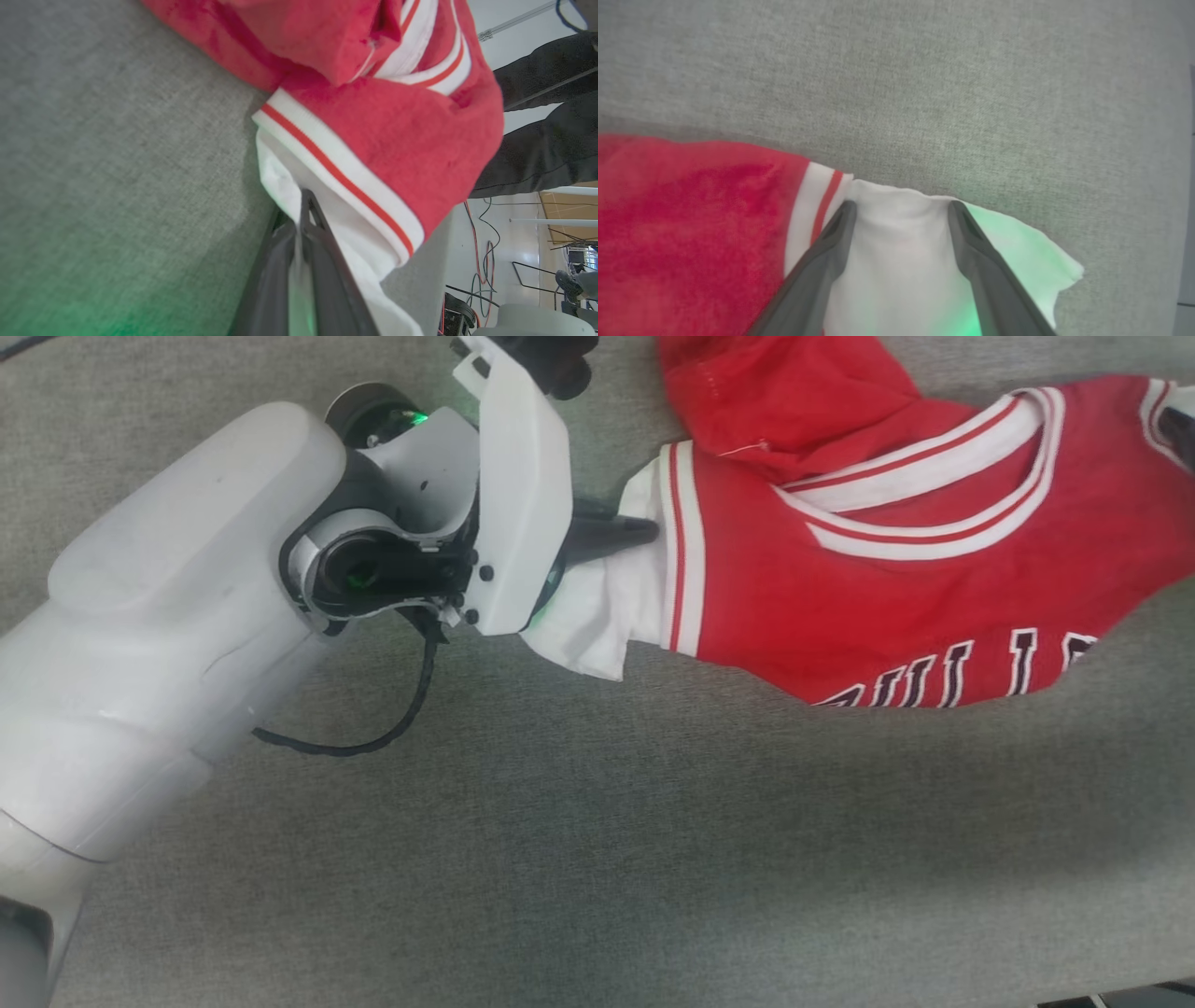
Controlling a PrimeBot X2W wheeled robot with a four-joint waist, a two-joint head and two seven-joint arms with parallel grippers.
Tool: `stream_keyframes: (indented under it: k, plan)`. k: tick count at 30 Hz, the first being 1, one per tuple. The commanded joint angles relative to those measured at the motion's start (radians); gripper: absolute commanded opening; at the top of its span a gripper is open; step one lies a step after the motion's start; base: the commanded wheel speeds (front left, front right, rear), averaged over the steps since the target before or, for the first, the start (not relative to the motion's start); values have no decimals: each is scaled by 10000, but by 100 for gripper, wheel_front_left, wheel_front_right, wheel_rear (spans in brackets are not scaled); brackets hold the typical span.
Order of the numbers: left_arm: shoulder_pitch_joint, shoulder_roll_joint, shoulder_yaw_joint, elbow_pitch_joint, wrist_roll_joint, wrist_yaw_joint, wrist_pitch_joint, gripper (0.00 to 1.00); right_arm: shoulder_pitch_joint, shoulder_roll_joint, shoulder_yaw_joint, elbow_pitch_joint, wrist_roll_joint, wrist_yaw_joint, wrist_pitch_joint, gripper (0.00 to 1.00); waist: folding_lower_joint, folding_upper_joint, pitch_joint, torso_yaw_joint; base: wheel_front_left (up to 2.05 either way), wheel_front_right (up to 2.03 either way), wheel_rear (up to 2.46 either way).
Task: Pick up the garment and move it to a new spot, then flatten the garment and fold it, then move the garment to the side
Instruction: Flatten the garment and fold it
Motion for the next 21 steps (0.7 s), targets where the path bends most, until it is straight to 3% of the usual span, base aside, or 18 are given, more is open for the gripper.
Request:
stream_keyframes:
  k: [1, 4, 5, 7, 14, 21]
  plan:
    - [237, 190, -254, 284, -93, 43, 33, 0, 155, 231, 296, 149, 125, 9, 219, 100, 0, 0, 87, 74, 0, 0, 0]
    - [140, 195, -379, 256, -118, 50, -109, 0, 80, 192, 767, 433, 546, 11, 764, 100, 0, 0, 165, 127, 0, 0, 0]
    - [102, 190, -418, 261, -149, 50, -151, 0, 76, 163, 921, 495, 648, 11, 929, 86, 0, 0, 177, 139, 0, 0, 0]
    - [48, 173, -496, 270, -218, 50, -222, 0, 63, 116, 1114, 623, 863, 14, 1164, 0, 0, 0, 175, 152, 0, 0, 0]
    - [-142, -6, -483, 207, -403, 42, -1056, 0, -242, -139, 893, 761, 1168, -4, 639, 0, 0, 0, -42, 208, 0, 0, 0]
    - [-84, -132, -132, -58, -392, 26, -2997, 0, -71, -564, -215, 86, 1453, 3, -1403, 0, 0, 0, -907, 624, 0, 0, 0]
